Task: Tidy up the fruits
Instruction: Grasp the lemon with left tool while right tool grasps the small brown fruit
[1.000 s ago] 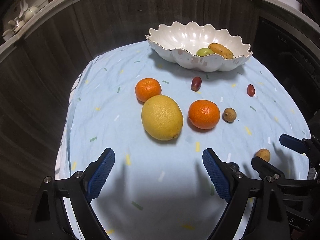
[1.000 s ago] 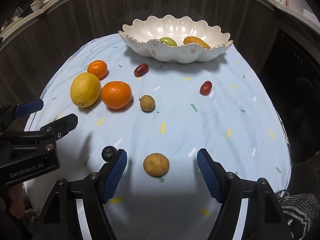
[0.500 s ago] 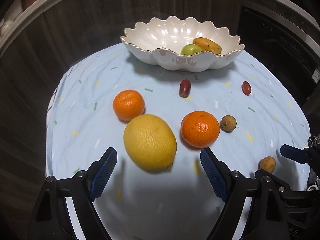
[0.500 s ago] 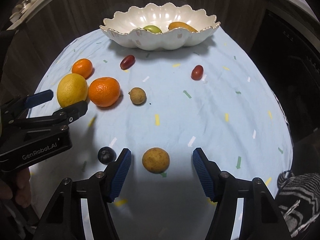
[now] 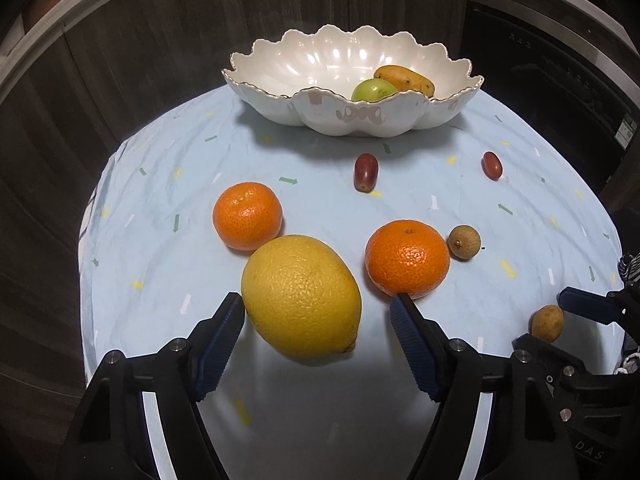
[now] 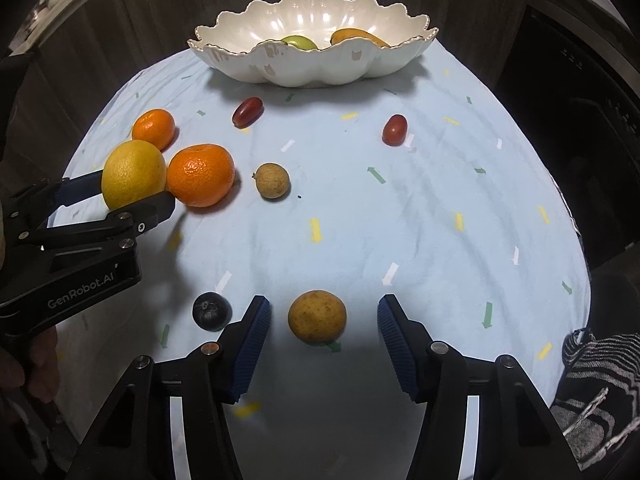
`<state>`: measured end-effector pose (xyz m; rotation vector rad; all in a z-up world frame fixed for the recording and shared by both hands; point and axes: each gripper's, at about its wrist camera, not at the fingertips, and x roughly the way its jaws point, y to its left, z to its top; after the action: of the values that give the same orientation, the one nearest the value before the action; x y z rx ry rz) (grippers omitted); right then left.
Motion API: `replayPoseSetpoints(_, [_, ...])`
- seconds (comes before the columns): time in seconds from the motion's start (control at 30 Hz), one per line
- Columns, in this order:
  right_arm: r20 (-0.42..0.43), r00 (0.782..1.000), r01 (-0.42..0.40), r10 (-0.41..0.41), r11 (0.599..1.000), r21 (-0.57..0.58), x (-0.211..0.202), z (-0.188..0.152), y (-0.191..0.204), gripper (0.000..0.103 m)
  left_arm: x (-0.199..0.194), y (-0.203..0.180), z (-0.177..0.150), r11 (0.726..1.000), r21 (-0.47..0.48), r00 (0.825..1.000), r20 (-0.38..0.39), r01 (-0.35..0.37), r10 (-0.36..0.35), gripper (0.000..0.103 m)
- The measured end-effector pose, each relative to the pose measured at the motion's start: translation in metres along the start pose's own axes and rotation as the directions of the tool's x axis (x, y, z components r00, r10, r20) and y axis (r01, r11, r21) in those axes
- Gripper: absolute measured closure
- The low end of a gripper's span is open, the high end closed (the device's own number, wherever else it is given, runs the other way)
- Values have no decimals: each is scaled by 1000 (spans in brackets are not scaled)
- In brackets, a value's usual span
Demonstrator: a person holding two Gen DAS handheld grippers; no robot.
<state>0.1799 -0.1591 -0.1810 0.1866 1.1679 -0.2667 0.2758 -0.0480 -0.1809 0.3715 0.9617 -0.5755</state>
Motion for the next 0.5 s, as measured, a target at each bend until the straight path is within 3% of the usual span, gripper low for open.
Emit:
replayPoseSetpoints(0.27, [-1, 1000, 1, -1, 1000, -5, 2, 1, 1, 49, 2, 2, 0, 1000, 4, 1000, 24, 13, -13, 29])
replayPoseSetpoints(0.5, [10, 1000, 4, -4, 1000, -19, 2, 1, 3, 58, 1, 5, 1, 1000, 6, 999, 47, 1, -2, 46])
